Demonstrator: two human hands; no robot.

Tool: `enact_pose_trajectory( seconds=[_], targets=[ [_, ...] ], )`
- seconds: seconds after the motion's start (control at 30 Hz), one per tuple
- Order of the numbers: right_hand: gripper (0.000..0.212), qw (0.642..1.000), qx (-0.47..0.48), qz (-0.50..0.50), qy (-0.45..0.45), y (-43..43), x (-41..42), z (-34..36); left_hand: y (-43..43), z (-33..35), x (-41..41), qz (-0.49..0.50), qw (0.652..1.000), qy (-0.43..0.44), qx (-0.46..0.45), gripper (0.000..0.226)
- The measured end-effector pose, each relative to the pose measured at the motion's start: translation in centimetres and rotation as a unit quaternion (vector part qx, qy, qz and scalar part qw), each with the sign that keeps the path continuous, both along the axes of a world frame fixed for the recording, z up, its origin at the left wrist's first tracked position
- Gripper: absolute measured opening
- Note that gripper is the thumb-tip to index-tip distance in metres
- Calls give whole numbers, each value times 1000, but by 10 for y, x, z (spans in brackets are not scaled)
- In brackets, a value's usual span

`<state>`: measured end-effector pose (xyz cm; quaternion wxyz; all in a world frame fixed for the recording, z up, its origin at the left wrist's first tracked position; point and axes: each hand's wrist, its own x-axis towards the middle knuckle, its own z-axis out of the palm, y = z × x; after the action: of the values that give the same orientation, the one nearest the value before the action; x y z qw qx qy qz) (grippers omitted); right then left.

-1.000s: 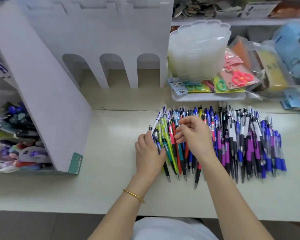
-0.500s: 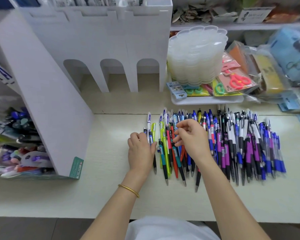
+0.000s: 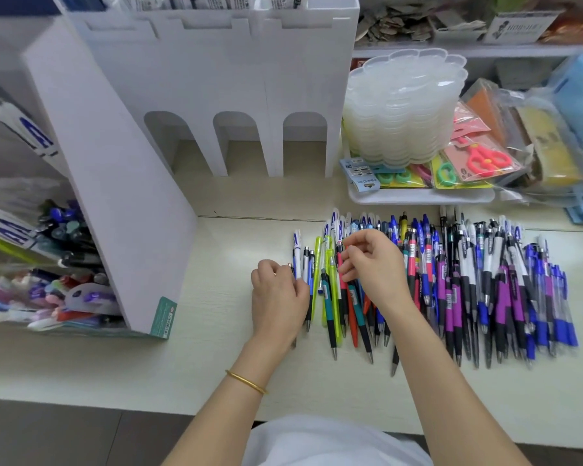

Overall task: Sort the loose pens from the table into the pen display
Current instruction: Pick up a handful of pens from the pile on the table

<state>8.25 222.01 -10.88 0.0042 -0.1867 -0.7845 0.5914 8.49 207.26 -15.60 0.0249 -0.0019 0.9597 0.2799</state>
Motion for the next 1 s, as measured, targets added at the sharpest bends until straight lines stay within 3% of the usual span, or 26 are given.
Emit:
enact_pose_trajectory(
  seconds=[0.1, 0.2, 0.27, 0.43, 1.0],
  targets=[
    [22, 1000, -3, 4, -3, -3, -2, -2, -7, 3, 6, -45, 996, -68, -34, 14],
    [22, 1000, -3, 8, -5, -6, -3, -4, -9, -1, 7, -28, 992, -114, -46, 29],
    [22, 1000, -4, 4, -2, -5, -3, -4, -5, -4, 7, -2, 995, -90, -53, 46],
    [21, 1000, -1, -11, 3, 4, 0, -3, 14, -10, 3, -44, 993, -50, -95, 69],
    [20, 1000, 15, -16, -2, 12, 5, -3, 25, -21, -28, -26, 993, -5, -115, 69]
  ],
)
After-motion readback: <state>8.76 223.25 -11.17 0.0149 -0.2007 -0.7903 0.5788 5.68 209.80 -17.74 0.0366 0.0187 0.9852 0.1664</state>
